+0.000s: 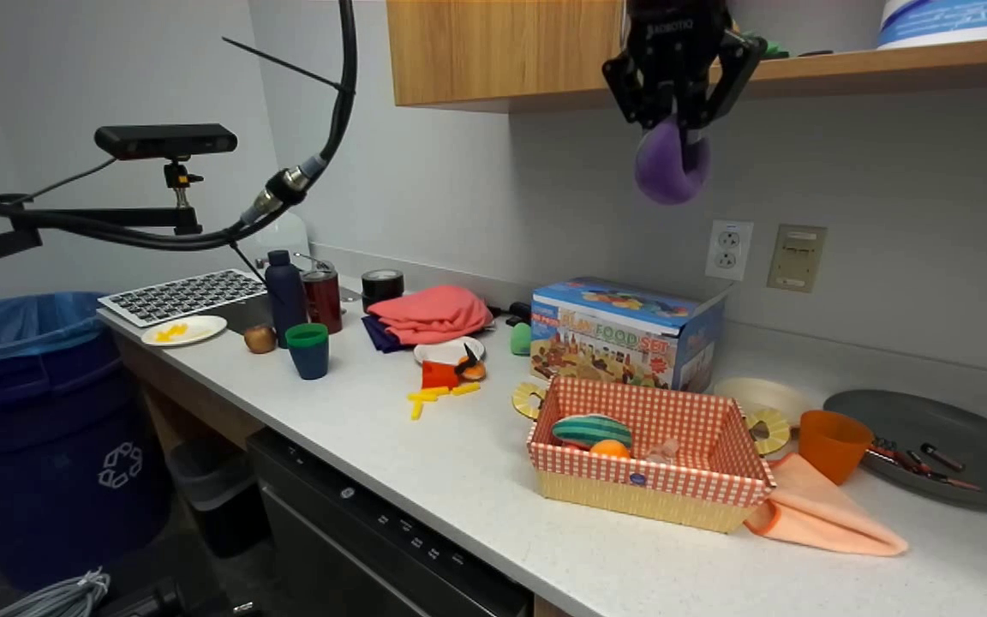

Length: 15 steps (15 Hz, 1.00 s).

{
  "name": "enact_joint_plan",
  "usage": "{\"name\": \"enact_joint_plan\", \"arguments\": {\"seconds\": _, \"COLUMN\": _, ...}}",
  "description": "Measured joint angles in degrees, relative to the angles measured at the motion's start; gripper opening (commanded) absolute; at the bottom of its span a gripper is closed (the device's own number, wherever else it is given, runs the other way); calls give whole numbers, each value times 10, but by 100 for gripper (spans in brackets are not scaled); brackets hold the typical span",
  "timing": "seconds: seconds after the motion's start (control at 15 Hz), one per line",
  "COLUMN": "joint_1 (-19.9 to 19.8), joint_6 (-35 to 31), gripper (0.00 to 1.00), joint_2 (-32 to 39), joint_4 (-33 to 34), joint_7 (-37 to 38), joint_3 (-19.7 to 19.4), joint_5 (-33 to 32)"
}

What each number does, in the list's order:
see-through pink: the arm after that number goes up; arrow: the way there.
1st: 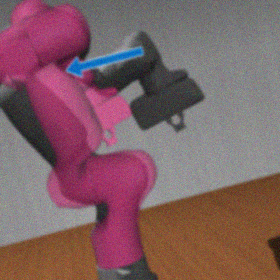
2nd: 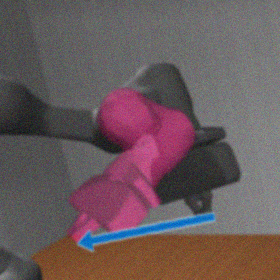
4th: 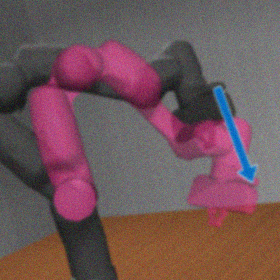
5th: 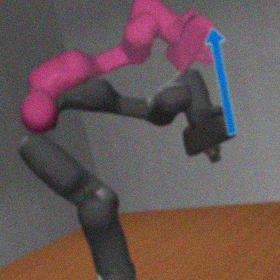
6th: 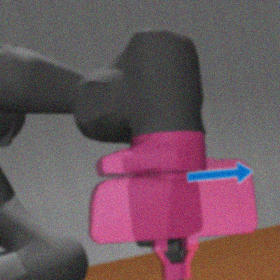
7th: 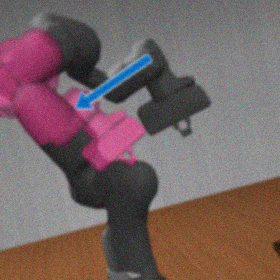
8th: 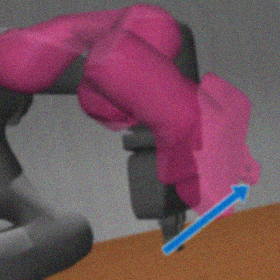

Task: Open the overhead cabinet door, pick up some plush toys from the basket and put them in the open cabinet, and then close the cabinet

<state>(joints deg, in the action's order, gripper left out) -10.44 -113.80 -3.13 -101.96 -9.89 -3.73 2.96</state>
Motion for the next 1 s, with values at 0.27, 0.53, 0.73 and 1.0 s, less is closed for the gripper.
{"name": "enact_joint_plan", "arguments": {"seconds": 0.27, "joint_1": 0, "joint_6": -1, "gripper": 22, "joint_2": -2, "joint_4": -7, "joint_7": 0, "joint_3": 0, "joint_5": 0}}
{"name": "enact_joint_plan", "arguments": {"seconds": 0.53, "joint_1": 1, "joint_6": -1, "gripper": 6, "joint_2": -1, "joint_4": -7, "joint_7": 0, "joint_3": 0, "joint_5": 0}}
{"name": "enact_joint_plan", "arguments": {"seconds": 0.73, "joint_1": 1, "joint_6": -26, "gripper": 6, "joint_2": -5, "joint_4": 6, "joint_7": 5, "joint_3": -5, "joint_5": -22}}
{"name": "enact_joint_plan", "arguments": {"seconds": 1.0, "joint_1": 0, "joint_6": -86, "gripper": 6, "joint_2": -18, "joint_4": 54, "joint_7": 9, "joint_3": -14, "joint_5": -73}}
